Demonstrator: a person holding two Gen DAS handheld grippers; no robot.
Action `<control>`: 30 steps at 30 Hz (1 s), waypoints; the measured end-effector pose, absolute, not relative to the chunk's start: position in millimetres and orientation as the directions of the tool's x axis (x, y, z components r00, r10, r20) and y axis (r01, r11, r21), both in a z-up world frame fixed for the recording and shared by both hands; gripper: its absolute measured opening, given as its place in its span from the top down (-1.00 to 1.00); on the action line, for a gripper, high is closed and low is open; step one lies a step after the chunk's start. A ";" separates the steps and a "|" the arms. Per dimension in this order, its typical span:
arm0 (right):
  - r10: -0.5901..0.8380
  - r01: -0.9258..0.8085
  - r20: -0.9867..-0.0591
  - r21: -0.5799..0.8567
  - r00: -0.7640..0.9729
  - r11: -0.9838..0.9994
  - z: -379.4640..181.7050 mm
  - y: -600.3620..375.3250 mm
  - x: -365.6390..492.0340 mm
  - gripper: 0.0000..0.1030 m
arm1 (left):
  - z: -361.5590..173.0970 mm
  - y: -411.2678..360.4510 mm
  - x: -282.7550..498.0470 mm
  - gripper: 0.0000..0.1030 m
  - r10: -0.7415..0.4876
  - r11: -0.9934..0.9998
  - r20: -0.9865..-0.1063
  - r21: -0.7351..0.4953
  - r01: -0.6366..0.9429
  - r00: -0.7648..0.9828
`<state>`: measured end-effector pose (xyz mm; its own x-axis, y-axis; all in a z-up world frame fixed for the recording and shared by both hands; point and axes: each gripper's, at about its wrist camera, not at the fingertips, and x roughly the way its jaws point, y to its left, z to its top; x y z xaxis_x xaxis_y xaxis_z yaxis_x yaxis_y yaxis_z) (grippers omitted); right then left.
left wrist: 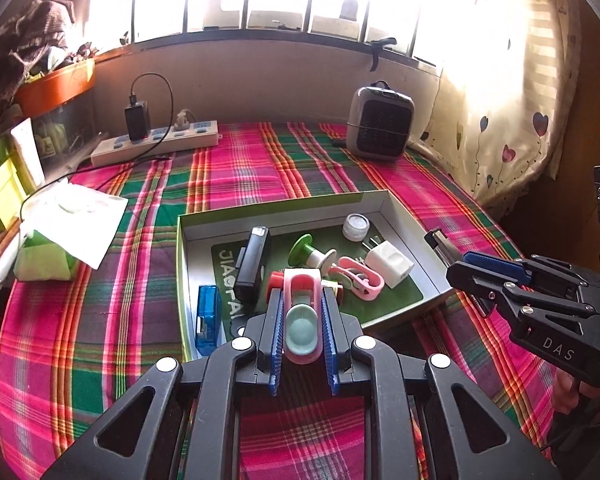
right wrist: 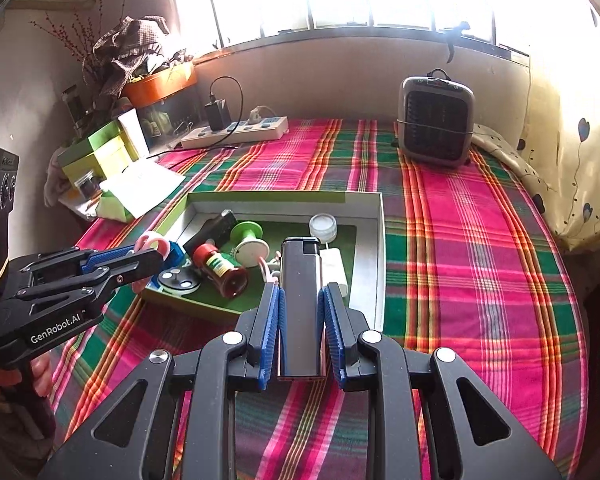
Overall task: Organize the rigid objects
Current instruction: 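Lift both held items and carry them over the tray, then lower the pink holder and metal strip into the tray and open both tools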
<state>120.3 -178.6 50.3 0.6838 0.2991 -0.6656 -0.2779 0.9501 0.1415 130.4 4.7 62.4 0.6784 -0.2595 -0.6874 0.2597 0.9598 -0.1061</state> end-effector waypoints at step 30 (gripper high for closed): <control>0.328 -0.338 -0.727 0.139 0.604 0.931 25.7 -157.3 196.3 0.53 | 41.6 0.6 191.2 0.67 -0.267 0.960 -0.732 -0.144 0.241 0.627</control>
<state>196.3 -157.3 25.7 0.6038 0.3279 -0.7265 -0.3380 0.9308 0.1392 191.2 0.6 41.6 0.6268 -0.2670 -0.7320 0.2411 0.9598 -0.1437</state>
